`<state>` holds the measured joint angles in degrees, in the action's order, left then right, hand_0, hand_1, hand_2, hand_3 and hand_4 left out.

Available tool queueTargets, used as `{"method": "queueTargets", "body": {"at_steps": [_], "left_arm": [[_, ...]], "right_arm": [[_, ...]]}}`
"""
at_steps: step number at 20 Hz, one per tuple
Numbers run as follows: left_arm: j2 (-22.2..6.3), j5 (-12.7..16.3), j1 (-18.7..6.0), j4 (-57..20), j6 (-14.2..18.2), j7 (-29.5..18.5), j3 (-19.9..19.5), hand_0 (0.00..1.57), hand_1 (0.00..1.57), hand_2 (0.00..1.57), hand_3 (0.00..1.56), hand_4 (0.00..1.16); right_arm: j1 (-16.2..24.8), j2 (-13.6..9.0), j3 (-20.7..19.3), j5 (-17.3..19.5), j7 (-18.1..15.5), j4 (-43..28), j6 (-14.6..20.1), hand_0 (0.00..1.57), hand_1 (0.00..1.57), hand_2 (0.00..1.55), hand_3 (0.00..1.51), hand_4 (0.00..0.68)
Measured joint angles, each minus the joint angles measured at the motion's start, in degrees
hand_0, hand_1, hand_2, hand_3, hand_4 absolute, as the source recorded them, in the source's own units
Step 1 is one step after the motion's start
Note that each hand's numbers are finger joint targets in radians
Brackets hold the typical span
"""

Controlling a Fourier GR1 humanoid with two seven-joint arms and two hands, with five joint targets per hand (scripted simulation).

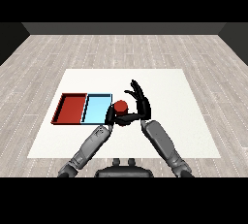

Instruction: Pick the red can and put it in the red box

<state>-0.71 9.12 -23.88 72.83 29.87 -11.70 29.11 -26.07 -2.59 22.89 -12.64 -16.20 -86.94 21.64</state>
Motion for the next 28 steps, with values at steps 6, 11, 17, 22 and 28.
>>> {"method": "queueTargets", "body": {"at_steps": [6,11,17,22,28], "left_arm": [[-0.7,0.1,2.9,0.6,-0.6,-0.9,-1.5,1.57,1.57,1.56,1.46,1.12],[-3.3,-1.3,4.0,4.1,-1.5,1.1,-4.0,1.57,1.57,1.57,1.47,1.14],[-8.5,-3.8,4.7,9.7,-2.0,4.6,-7.2,1.57,1.57,1.56,1.46,1.11],[-13.2,-6.5,5.0,12.8,-1.8,8.9,-9.9,1.57,1.57,1.56,1.42,1.12],[-18.6,-9.0,0.7,7.8,-3.6,12.3,-15.2,1.42,1.42,1.45,1.39,1.11]], "right_arm": [[2.4,-4.0,-4.6,0.7,4.6,-12.2,0.8,0.0,0.0,0.0,0.0,0.0],[6.6,-6.1,-10.4,-1.6,3.8,-15.4,-1.7,0.0,0.0,0.0,0.0,0.0],[13.2,-9.0,-16.8,-5.4,1.6,-14.7,-6.3,0.0,0.0,0.0,0.0,0.0],[17.9,-10.7,-19.0,-4.8,-1.2,-10.3,-9.2,0.0,0.0,0.0,0.0,0.0],[23.8,-10.8,-20.1,-4.7,-6.7,-4.1,-13.5,0.0,0.0,0.0,0.0,0.0]]}}
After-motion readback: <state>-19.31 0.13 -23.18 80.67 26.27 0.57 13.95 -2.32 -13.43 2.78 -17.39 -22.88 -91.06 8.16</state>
